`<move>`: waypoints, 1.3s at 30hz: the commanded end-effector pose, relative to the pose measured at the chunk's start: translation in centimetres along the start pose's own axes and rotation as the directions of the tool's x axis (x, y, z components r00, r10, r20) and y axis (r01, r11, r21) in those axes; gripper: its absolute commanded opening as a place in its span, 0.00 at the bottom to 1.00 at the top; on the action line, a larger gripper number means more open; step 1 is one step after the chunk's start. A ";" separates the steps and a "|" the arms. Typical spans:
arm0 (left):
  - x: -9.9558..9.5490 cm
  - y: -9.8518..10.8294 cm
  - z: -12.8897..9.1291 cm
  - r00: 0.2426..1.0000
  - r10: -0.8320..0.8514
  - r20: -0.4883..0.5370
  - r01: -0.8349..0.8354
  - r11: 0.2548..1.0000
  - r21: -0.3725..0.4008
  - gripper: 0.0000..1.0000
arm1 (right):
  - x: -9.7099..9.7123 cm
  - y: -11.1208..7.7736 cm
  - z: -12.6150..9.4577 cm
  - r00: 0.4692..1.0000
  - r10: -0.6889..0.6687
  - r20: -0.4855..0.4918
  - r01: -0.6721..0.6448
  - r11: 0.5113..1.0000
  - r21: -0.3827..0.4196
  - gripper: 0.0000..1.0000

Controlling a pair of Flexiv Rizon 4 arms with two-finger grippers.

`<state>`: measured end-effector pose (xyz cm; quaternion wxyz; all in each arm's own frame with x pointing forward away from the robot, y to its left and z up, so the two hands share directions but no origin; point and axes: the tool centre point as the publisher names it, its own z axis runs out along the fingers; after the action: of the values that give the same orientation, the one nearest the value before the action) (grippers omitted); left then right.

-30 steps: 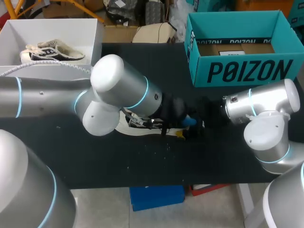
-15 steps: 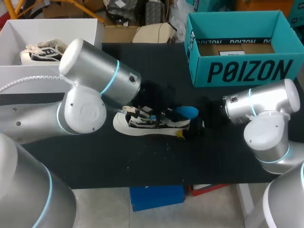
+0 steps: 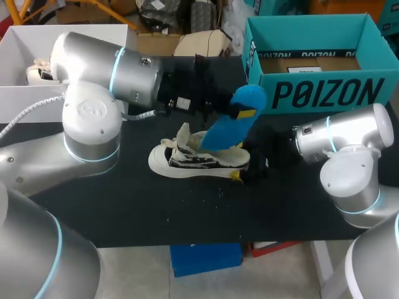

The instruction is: Take the shoe out of the shoebox, open the shoe tongue, remove and reinsert the insole, then place the shoe into the shoebox

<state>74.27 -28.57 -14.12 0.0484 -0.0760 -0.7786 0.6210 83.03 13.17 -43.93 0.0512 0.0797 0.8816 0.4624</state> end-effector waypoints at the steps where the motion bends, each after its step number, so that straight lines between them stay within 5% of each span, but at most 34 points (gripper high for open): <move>1: 0.2 -3.3 -1.3 0.999 0.029 -0.020 -0.031 0.997 -0.065 0.00 | -0.1 -0.1 0.2 1.000 0.002 0.001 -0.002 1.000 0.002 0.00; 19: 0.2 -3.3 -1.3 0.999 0.029 -0.020 -0.031 0.997 -0.065 0.00 | -0.1 -0.1 0.2 1.000 0.002 0.001 -0.002 1.000 0.002 0.00; 21: 1.2 -4.9 -1.5 0.998 -0.056 -0.006 0.057 0.994 0.092 0.00 | -0.1 -0.1 0.2 1.000 0.002 0.001 -0.002 1.000 0.002 0.00; 22: 1.6 -5.6 -1.7 0.999 -0.049 -0.005 0.049 0.996 0.078 0.00 | -0.1 -0.1 0.2 1.000 0.002 0.001 -0.002 1.000 0.002 0.00; 27: 3.1 -9.9 -3.3 0.983 -0.179 -0.032 0.180 0.940 0.291 0.00 | -0.1 -0.1 0.2 1.000 0.002 0.001 -0.002 1.000 0.002 0.00; 28: 3.3 -10.5 -3.5 0.987 -0.160 -0.014 0.158 0.955 0.251 0.00 | -0.1 -0.1 0.2 1.000 0.002 0.001 -0.002 1.000 0.002 0.00; 30: 3.9 -12.0 -4.0 0.978 -0.204 -0.036 0.205 0.927 0.313 0.00 | -0.1 -0.1 0.2 1.000 0.002 0.001 -0.002 1.000 0.002 0.00; 39: 5.9 -15.3 -6.0 0.957 -0.290 -0.024 0.280 0.896 0.344 0.00 | -0.1 -0.1 0.2 1.000 0.002 0.001 -0.002 1.000 0.002 0.00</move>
<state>69.87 -26.07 1.73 0.1475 0.0309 -0.6678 0.7289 83.03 13.16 -43.94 0.0512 0.0798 0.8816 0.4624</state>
